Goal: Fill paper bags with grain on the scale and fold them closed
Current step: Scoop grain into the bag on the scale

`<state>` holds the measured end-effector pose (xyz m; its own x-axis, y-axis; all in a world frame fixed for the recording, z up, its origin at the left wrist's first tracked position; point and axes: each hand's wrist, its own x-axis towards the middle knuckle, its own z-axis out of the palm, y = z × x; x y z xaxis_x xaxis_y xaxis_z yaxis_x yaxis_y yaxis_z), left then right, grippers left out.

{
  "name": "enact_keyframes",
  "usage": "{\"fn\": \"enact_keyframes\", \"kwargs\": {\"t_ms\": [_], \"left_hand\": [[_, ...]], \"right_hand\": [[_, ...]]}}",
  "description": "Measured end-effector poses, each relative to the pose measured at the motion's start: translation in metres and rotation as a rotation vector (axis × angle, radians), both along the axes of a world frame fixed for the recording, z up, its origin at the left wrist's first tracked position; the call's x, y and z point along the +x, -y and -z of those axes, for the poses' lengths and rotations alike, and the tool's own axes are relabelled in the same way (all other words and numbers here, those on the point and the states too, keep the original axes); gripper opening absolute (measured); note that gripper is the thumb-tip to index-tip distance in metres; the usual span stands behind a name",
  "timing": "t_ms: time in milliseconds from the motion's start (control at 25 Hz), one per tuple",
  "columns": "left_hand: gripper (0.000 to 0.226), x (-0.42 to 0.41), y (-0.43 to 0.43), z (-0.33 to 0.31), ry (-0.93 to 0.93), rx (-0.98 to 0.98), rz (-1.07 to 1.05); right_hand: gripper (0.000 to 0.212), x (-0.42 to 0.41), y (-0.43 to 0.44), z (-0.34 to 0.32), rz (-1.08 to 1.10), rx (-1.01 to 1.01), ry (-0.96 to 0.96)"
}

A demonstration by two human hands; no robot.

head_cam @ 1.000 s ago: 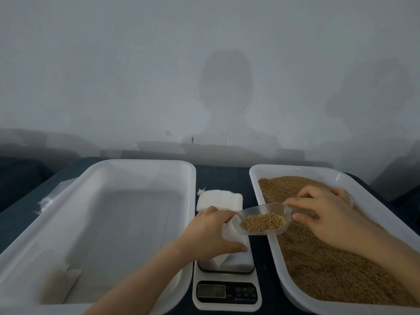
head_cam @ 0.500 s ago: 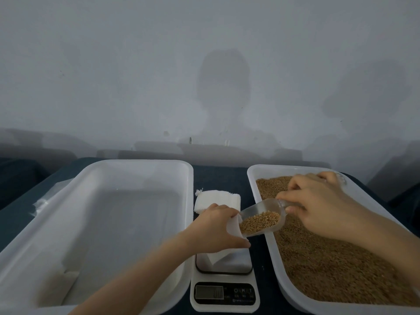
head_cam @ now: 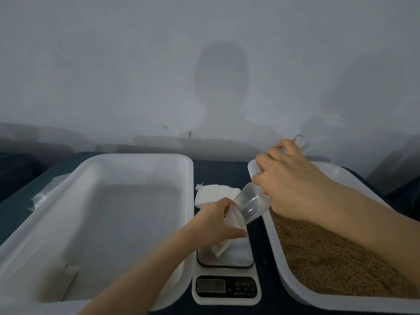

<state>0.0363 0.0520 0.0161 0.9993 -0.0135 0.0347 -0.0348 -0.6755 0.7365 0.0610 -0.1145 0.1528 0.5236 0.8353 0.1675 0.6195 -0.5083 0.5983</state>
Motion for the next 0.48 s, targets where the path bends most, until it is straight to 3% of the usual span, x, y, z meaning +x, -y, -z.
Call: {"fn": "enact_keyframes", "kwargs": {"t_ms": [160,280,480], "left_hand": [[0.058,0.000,-0.003,0.000,-0.002,-0.005,-0.020],[0.054,0.001,-0.004,0.000,-0.015,0.014,-0.017],[0.050,-0.001,-0.004,-0.002,-0.008,0.004,0.008]], "right_hand": [[0.031,-0.006,0.003,-0.002,0.012,0.007,0.022],[0.023,-0.006,0.020,-0.007,0.027,0.074,0.047],[0.028,0.027,0.088,-0.005,0.095,0.299,0.095]]}}
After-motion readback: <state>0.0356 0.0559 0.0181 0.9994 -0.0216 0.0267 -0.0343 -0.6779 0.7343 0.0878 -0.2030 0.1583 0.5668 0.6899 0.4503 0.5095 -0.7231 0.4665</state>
